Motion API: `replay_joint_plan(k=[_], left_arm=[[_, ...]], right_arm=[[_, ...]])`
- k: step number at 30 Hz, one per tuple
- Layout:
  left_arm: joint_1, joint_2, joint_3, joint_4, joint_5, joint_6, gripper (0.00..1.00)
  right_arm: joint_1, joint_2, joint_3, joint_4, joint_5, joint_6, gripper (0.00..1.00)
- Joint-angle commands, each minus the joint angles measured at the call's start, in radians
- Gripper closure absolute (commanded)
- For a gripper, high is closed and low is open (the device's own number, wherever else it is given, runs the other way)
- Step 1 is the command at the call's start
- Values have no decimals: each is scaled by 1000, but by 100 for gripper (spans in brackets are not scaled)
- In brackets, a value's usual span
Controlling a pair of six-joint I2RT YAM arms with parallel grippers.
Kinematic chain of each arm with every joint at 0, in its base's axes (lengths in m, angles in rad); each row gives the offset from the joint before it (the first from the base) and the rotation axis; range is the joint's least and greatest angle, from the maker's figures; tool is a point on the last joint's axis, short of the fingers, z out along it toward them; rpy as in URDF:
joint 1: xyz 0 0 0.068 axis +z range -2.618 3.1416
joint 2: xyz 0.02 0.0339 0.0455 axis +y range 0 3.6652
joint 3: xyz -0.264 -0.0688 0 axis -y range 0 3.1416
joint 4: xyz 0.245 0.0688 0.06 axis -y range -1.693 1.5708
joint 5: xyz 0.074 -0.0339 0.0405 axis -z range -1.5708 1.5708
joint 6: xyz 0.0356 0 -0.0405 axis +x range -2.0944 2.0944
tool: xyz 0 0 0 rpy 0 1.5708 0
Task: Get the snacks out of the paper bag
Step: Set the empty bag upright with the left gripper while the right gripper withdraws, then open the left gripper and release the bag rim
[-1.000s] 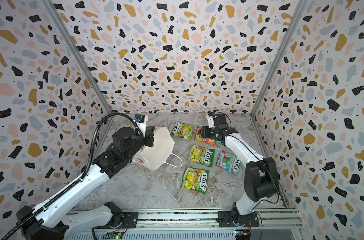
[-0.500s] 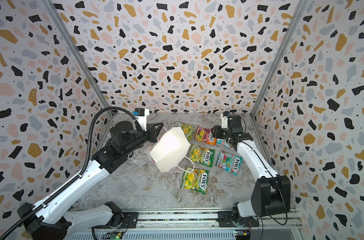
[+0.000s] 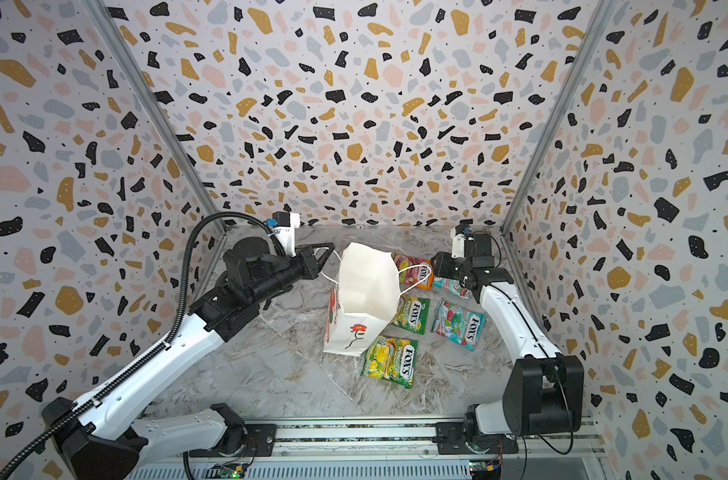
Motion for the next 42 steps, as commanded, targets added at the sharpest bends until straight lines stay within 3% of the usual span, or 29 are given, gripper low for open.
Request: replay_joint_plan(k=[1,9,15,25,28,36,42], left_arm=[[18,3,-40,59,37,-15,100],[74,-23,-89,-21,-11,121,100],[96,-48,-75,-103,-116,216,100],[99,-80,-38,-187,-262,324,19],[99,-90,-17,-221,-328,348,0],[99,-129,61,-301,-435,431,0],[99,-183,77,-340,-605,450,0]], right_arm=[[-4,-36,-5,-17,-12,-11,46],[-5,-30,-3,-15,-17,-10,46],[-6,-27,-3,-15,-20,-6,46],[-5,-31,-17,-8,-9,-4,46],[-5,-38,-33,1,1,-5,46],[-6,-91,-100,30,106,7,46],[-4,-169,-166,43,255,8,45]])
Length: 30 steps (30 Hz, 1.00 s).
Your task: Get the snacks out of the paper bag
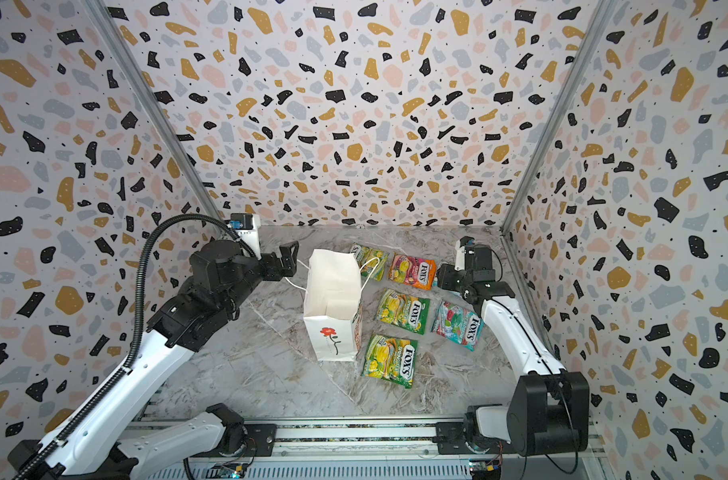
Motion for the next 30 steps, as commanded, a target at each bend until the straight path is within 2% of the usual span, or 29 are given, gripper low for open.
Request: replay_joint_plan(k=[1,6,10,14,19,30], left_arm=[[6,-36,9,-20,-170,26,0],[6,-108,-89,1,-464,-54,0],[6,-166,-203,45,-592,-135,0],[6,-212,-326,112,-656,-198,0],[6,-227,-496,282,-687,-198,0],[15,-113,-783,784,-786,46,0]], right_arm=[[-3,-61,-29,23,138,6,45],[-5,-111,-130,93,271,9,45],[-4,-132,-203,156,357,8,45],[-5,-141,-276,249,407,5,44],[-7,-133,-361,409,450,-17,43],[-7,-78,-498,741,496,-57,43]])
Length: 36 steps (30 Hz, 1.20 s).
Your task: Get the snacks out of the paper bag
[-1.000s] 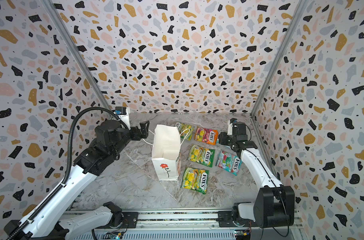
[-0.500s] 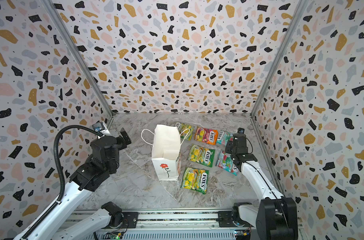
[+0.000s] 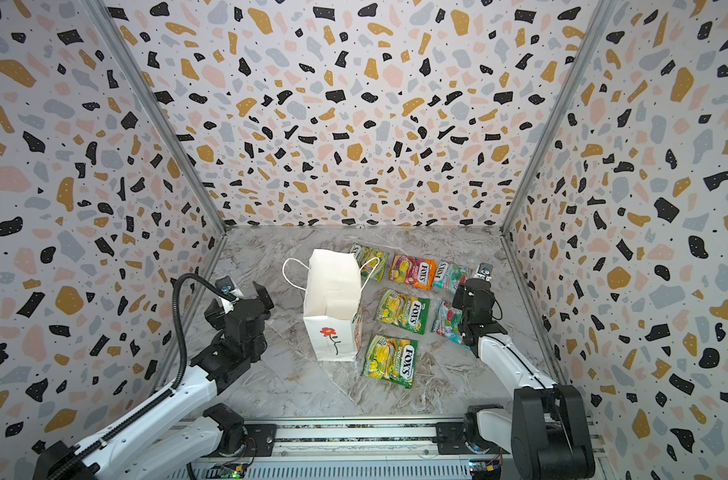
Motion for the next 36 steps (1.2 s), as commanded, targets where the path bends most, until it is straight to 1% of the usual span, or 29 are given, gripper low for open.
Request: replay_joint_plan(k=[1,5,6,10,14,15,17,19,22,23,26,28,31,36], left_arm=[[14,27,-60,292,-60,128,0],[56,74,-149,470,-10,212,0],[76,89,-168,505,23,229,0],[157,163,-199,592,130,265,0],[232,245,-227,684,223,321,0],[249,265,-240,722,236,318,0],[278,293,-265,789,312,331,0],[299,312,-285,841,364,329,0],[337,333,-317,921,492,322,0],[347,341,-323,940,519,324,0],[377,353,-343,977,598,319,0],[389,364,-362,1018,622,316,0],[402,385,-378,1061,644,313,0],[403,445,-386,1122,676,328,0]], right_arm=[[-3,14,-45,156,41,-32,43],[-3,37,-98,243,61,-58,42],[-3,42,-116,275,62,-72,42],[-3,72,-178,401,69,-95,41],[-3,94,-204,466,55,-118,40],[-2,97,-213,490,51,-124,40],[-3,105,-237,547,50,-134,39],[-2,110,-264,610,39,-145,38],[-3,125,-295,701,17,-167,37],[-3,133,-303,731,12,-177,37],[-3,135,-307,745,-8,-185,36],[-3,133,-317,771,-27,-190,36],[-2,159,-376,932,-61,-214,35],[-3,193,-369,949,-113,-232,35]])
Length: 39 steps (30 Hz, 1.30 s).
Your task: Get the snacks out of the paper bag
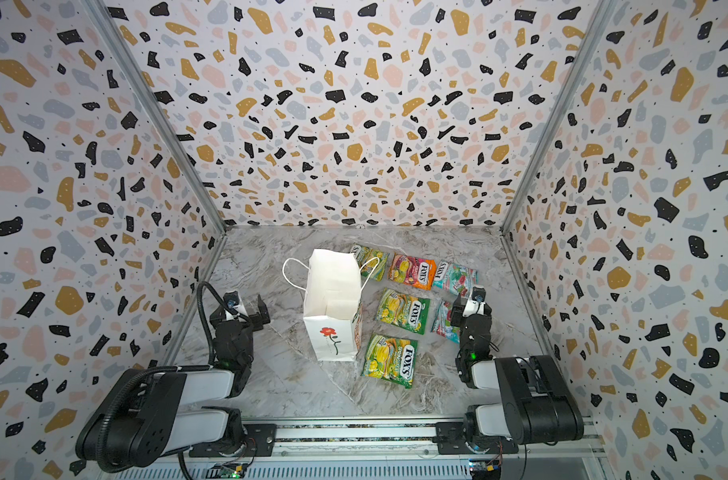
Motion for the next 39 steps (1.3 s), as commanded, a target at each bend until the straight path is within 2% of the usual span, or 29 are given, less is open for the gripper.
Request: replay_joint_plan(k=[1,5,7,9,12,39], left_arm=[[8,42,-12,146,51,17,0],[8,102,2,184,50,17,0],[8,86,31,93,16,0,0],[8,100,73,35,-34,-24,0],[8,98,68,39,-35,-25,0],[8,95,64,44,-38,-25,0]], right_arm=[[-3,16,4,91,-44,-27,34],[-4,58,-8,157,-56,-28,29],[-4,79,-2,163,-68,-32,26],[-4,136,-1,222,-46,-33,17],[6,130,15,181,-51,-41,0],[6,133,12,191,-48,-43,1]])
